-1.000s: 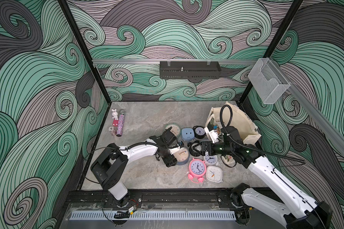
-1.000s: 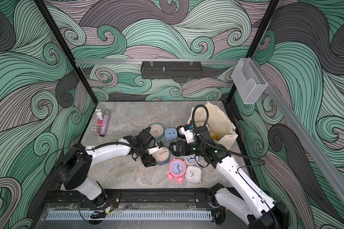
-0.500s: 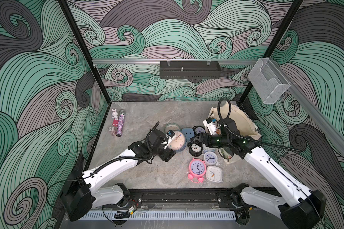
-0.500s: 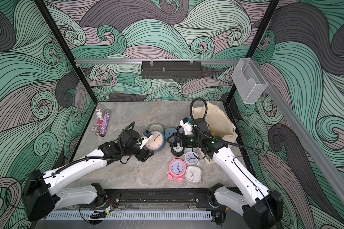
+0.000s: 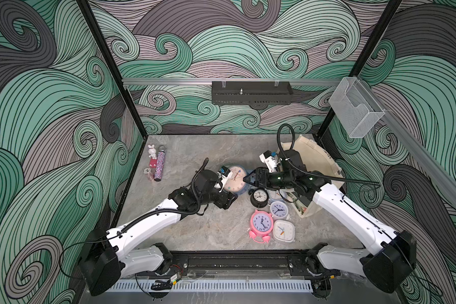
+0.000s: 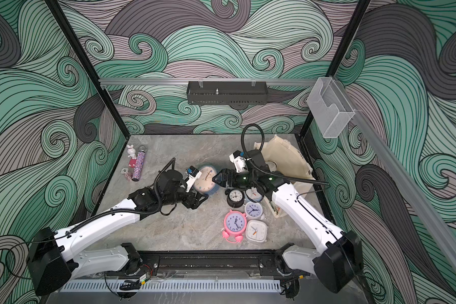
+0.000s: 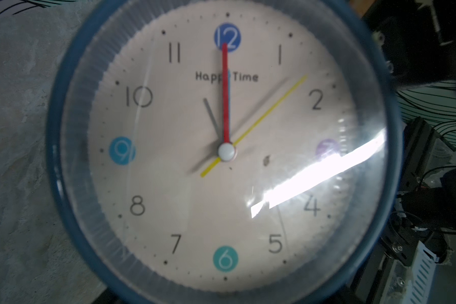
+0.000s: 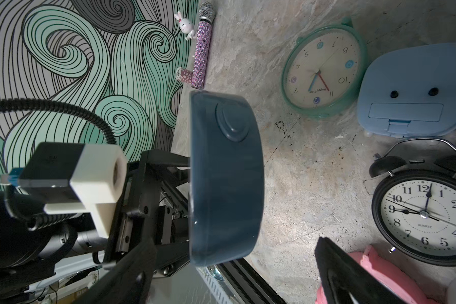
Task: Put the alarm clock into the canvas bag
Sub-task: Place the alarm at the canvas bag.
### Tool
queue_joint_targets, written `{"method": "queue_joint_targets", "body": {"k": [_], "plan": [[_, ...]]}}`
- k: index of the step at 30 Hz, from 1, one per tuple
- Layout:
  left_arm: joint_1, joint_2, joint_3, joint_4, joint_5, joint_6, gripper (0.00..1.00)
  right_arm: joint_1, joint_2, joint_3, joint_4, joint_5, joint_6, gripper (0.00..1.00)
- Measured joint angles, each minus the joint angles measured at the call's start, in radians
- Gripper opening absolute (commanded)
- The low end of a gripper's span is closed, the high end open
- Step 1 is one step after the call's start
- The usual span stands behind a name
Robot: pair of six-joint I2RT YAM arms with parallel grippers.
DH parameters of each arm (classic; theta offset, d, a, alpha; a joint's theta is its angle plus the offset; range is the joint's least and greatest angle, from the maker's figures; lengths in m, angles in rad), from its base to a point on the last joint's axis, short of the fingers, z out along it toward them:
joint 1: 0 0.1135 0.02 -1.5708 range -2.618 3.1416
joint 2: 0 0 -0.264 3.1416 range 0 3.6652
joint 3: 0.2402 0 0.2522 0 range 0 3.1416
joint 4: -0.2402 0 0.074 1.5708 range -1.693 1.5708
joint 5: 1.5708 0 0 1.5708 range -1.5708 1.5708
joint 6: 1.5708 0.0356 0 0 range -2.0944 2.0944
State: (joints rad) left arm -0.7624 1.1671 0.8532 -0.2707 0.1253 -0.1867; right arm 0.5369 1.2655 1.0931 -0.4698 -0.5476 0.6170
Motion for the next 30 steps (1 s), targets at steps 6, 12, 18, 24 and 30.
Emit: {"method": "queue_joint_targets", "body": {"k": [6, 12, 18, 24, 30], "plan": [[-0.003, -0.007, 0.0, 0.014, 0.004, -0.01, 0.63, 0.029, 0.049, 0.021, 0.036, -0.019, 0.029, 0.78], [-0.013, -0.007, 0.0, 0.026, 0.01, -0.02, 0.64, 0.038, 0.051, 0.021, 0.066, -0.037, 0.053, 0.65], [-0.013, -0.007, 0.0, 0.042, 0.017, -0.028, 0.64, 0.043, 0.051, 0.021, 0.101, -0.042, 0.08, 0.55], [-0.013, -0.007, 0.0, 0.063, 0.017, -0.039, 0.69, 0.043, 0.051, 0.021, 0.122, -0.038, 0.105, 0.42], [-0.013, -0.007, 0.0, 0.066, 0.018, -0.043, 0.99, 0.043, 0.051, 0.03, 0.106, -0.039, 0.088, 0.3]]}}
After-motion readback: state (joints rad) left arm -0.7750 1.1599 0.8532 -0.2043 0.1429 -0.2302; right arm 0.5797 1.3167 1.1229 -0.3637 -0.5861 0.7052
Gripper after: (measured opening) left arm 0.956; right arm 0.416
